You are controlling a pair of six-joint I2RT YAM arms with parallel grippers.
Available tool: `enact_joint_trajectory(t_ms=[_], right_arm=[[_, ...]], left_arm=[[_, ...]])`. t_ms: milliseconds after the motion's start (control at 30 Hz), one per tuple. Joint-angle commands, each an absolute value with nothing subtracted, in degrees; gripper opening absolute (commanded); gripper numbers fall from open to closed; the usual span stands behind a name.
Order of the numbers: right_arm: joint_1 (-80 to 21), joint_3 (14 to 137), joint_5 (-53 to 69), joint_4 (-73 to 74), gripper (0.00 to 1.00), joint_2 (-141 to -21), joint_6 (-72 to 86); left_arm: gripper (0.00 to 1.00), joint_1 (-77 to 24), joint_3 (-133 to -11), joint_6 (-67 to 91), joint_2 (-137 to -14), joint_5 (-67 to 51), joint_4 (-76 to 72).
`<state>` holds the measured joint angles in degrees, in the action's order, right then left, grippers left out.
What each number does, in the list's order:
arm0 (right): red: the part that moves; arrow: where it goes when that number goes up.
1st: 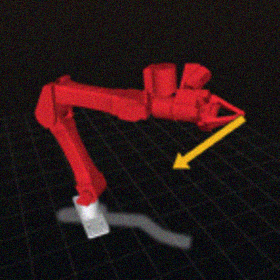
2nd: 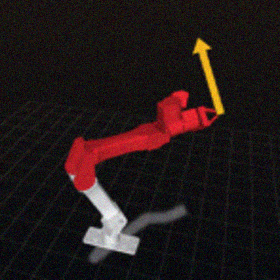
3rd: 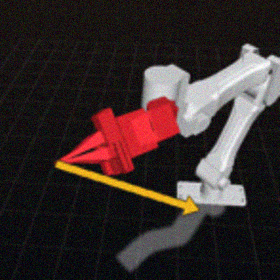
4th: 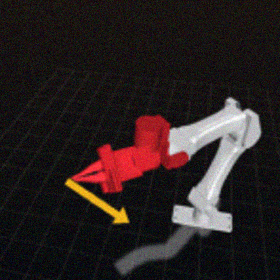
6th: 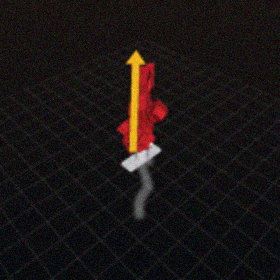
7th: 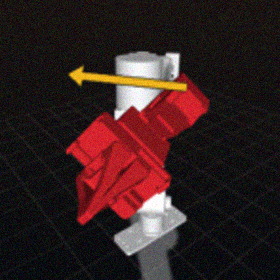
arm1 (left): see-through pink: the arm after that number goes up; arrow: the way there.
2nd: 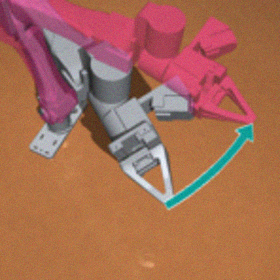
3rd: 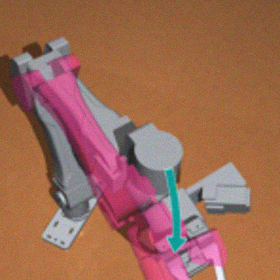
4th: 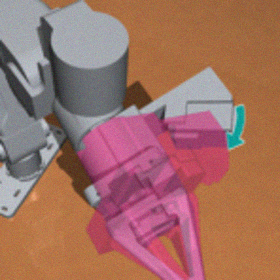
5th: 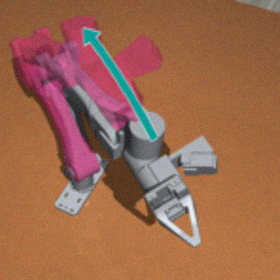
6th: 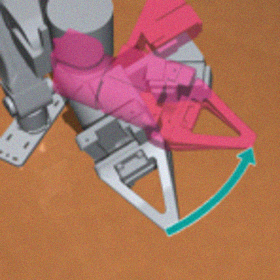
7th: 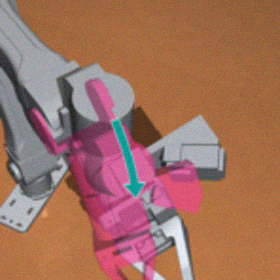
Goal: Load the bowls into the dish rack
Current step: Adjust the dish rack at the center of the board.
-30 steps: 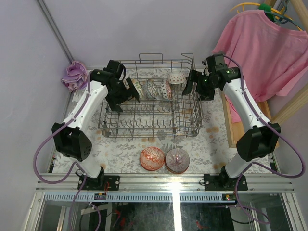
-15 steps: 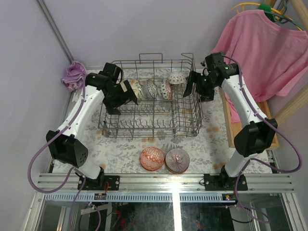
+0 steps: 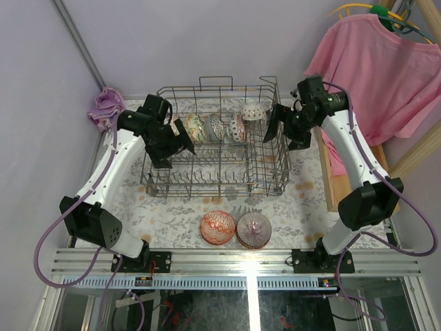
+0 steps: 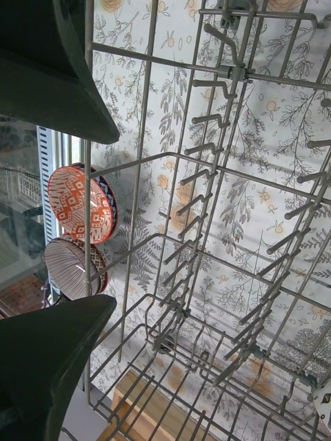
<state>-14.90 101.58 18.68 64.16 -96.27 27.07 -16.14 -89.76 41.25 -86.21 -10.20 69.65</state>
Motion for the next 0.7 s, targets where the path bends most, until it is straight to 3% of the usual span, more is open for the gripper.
enact_joint_trajectory(t_ms=[0,233,433,667], right_arm=[[-15.12,101.29,23.74,71.38,1.0,-92.38,27.59],[-15.14,104.87,24.21,75.4,0.99,-92.93,29.41],[-15.03,96.15,31.23,64.25,1.0,-85.72,33.23],[-15.05,105.37,30.61,70.91,1.0,-91.96,30.23]], left_arm=[[0.9,-16.51,-88.52,40.96,-83.55,-18.56,69.99],[0.93,-16.55,-89.02,41.21,-82.48,-17.94,68.82],[0.95,-16.48,-90.98,40.71,-81.71,-16.63,69.25],[0.96,-16.42,-90.81,41.99,-80.2,-15.9,67.84]])
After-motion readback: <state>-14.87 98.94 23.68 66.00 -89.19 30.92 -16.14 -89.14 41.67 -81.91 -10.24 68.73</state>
